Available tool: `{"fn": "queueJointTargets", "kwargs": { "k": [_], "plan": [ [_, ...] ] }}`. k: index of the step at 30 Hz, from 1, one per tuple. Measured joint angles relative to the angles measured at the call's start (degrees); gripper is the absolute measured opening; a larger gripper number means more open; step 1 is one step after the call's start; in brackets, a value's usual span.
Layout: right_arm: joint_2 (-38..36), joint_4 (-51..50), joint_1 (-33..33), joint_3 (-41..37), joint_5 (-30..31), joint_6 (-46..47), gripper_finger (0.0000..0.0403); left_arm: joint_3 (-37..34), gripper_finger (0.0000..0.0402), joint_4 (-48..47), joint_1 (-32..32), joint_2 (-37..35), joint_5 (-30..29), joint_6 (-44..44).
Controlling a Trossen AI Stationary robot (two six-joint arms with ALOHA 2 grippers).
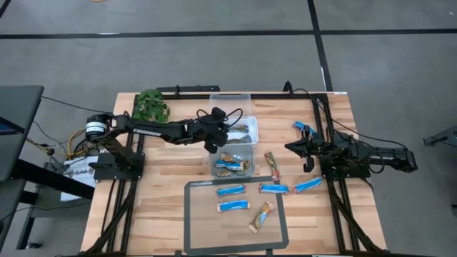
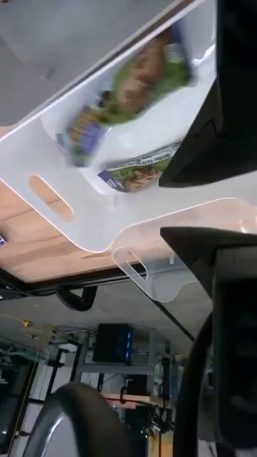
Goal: Pick and place Granola Bars by type
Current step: Put the red granola bar into the transparent bin
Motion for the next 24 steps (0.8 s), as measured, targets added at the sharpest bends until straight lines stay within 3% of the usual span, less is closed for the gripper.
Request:
{"fn": "queueJointTargets", "kwargs": {
  "k": [5,11,20,24],
  "plan": [
    [0.00,0.01,0.00,-0.02,-0.02,0.00,0.0000,0.01,0.0122,0.25,-0.78,-0.02,-2.41,-1.28],
    [0.00,0.01,0.00,0.00,-0.02,0.00,0.0000,0.04,0.0126,1.30,-4.76,-2.00,-4.23,-6.86],
    [0.02,0.01,0.00,0.00,-0.02,0.00,0.0000,0.04,0.0126,-3.78,-12.74,-5.51,-3.97,-21.88],
    [0.00,0.01,0.00,0.00,-0.02,0.00,0.0000,0.04,0.0126,-6.38,-16.75,-5.88,-0.38,-29.94]
  ]
}}
